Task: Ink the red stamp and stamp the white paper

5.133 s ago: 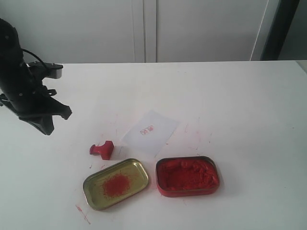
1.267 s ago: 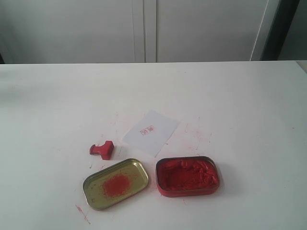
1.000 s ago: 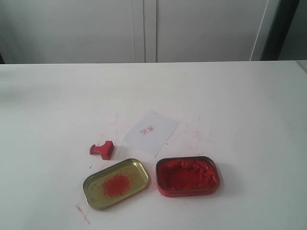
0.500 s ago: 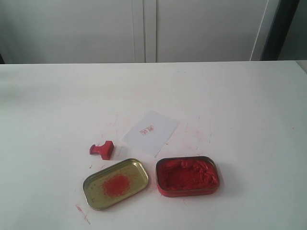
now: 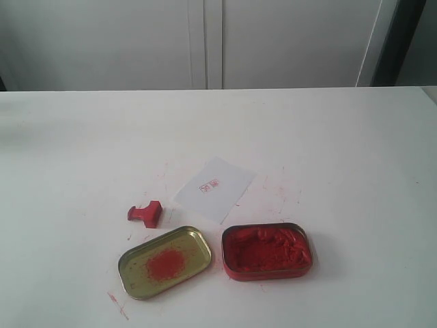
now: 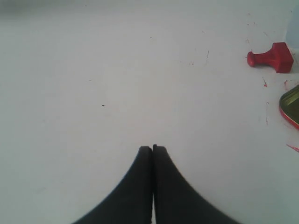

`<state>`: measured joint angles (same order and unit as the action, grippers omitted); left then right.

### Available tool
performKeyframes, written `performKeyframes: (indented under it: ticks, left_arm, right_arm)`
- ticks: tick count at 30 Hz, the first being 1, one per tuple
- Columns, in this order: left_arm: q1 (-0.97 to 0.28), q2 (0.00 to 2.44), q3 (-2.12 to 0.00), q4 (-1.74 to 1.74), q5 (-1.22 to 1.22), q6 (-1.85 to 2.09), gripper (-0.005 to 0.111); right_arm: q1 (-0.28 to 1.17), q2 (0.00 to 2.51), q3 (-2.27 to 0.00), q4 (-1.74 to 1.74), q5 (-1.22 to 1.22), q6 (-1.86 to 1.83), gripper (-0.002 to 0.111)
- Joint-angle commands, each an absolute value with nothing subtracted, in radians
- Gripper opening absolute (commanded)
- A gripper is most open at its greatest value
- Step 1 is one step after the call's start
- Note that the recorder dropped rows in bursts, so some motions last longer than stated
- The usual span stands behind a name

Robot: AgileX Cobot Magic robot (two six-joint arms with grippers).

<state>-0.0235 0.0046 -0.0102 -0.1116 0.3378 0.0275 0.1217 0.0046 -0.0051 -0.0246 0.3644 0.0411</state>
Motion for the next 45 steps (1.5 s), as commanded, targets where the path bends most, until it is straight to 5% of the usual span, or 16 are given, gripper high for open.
performKeyframes:
  ticks: [1,45]
  left_arm:
    - [-0.019,0.0,0.0,-0.122,0.342,0.022,0.0]
    - [-0.019,0.0,0.0,-0.125,0.342,0.026,0.0]
  right_arm:
    - [0.118,0.0,0.0,-0.027,0.348,0.043,0.0]
    - [0.118,0.0,0.0,-0.027,0.348,0.063,0.0]
